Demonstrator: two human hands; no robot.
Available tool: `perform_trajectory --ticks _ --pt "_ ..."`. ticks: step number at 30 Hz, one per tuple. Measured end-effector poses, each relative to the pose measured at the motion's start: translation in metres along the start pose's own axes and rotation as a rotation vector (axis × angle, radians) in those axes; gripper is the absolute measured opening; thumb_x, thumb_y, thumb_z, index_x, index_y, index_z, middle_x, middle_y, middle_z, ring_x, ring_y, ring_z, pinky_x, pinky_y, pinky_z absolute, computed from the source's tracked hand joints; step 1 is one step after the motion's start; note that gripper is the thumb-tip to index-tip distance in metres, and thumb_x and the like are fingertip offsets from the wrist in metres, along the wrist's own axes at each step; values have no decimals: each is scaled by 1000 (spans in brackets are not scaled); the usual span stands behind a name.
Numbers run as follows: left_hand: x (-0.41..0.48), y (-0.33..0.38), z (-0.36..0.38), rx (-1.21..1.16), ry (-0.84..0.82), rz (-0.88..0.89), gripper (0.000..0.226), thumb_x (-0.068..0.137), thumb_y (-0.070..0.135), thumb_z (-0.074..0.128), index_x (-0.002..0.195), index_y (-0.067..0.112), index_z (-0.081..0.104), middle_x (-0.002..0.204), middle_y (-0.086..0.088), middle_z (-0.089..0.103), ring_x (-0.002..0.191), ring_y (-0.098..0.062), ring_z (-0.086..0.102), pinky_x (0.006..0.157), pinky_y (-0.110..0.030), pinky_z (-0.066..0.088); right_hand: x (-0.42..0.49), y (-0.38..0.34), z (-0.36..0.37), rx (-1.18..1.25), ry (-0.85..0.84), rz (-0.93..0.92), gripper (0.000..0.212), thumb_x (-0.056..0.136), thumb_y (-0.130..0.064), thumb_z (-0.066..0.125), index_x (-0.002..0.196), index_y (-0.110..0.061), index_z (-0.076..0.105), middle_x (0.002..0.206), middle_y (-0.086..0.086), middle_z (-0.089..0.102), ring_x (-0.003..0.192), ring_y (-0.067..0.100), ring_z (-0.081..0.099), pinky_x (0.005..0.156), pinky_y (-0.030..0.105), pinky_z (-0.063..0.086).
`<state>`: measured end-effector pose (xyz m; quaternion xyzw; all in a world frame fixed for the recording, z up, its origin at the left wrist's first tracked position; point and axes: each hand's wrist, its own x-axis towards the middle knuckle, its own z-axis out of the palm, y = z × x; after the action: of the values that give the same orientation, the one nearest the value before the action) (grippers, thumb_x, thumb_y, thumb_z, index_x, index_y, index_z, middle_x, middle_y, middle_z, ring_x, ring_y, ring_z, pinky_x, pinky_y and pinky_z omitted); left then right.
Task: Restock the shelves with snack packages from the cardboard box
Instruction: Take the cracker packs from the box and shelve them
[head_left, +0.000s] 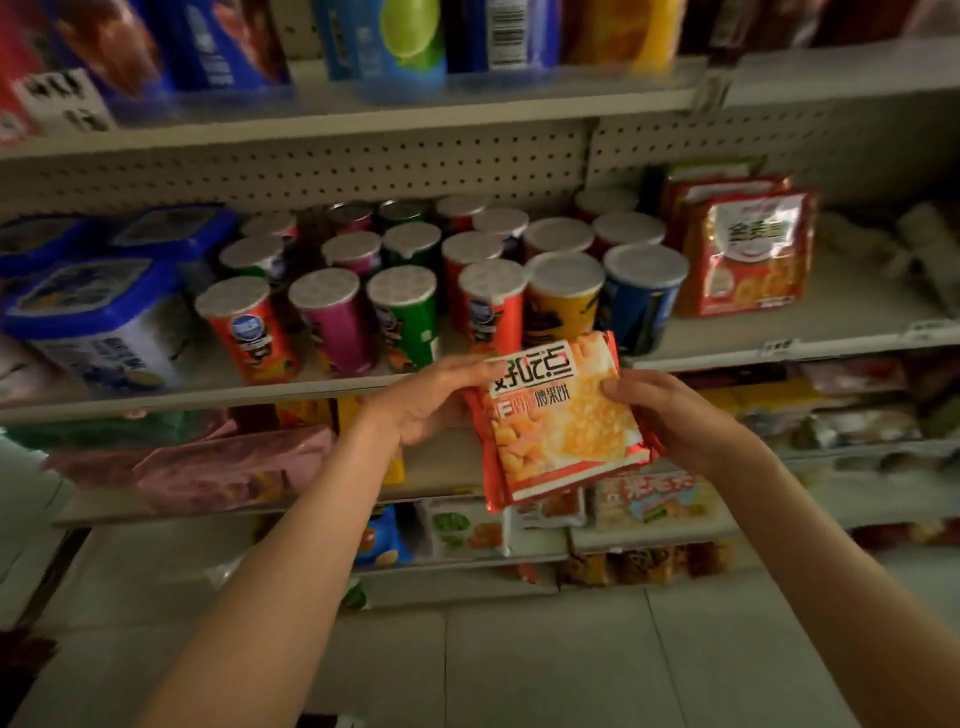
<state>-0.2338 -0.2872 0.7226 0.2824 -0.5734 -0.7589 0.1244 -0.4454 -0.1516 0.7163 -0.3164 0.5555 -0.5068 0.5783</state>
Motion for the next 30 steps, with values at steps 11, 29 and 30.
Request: perform_trajectory --ticks 11,29,30 --pt "72 33 79 165 -185 27 21 87 12 62 105 21 63 94 3 74 88 -13 70 77 -28 58 -38 -29 -76 192 270 -174 27 90 -19 53 110 -2 59 98 10 73 86 22 72 64 27 57" --pt "242 60 272 252 49 244 18 85 15 67 98 26 63 104 3 71 99 -16 67 89 -36 54 -65 -94 -303 -48 533 -342 35 88 -16 61 122 -15 56 114 8 67 101 25 66 85 39 55" --pt "252 62 279 255 85 248 18 84 15 68 97 26 63 103 3 71 100 -16 66 93 -39 52 -62 -101 -319 -89 541 -361 39 87 -15 63 125 -15 54 116 7 66 101 22 65 83 34 55"
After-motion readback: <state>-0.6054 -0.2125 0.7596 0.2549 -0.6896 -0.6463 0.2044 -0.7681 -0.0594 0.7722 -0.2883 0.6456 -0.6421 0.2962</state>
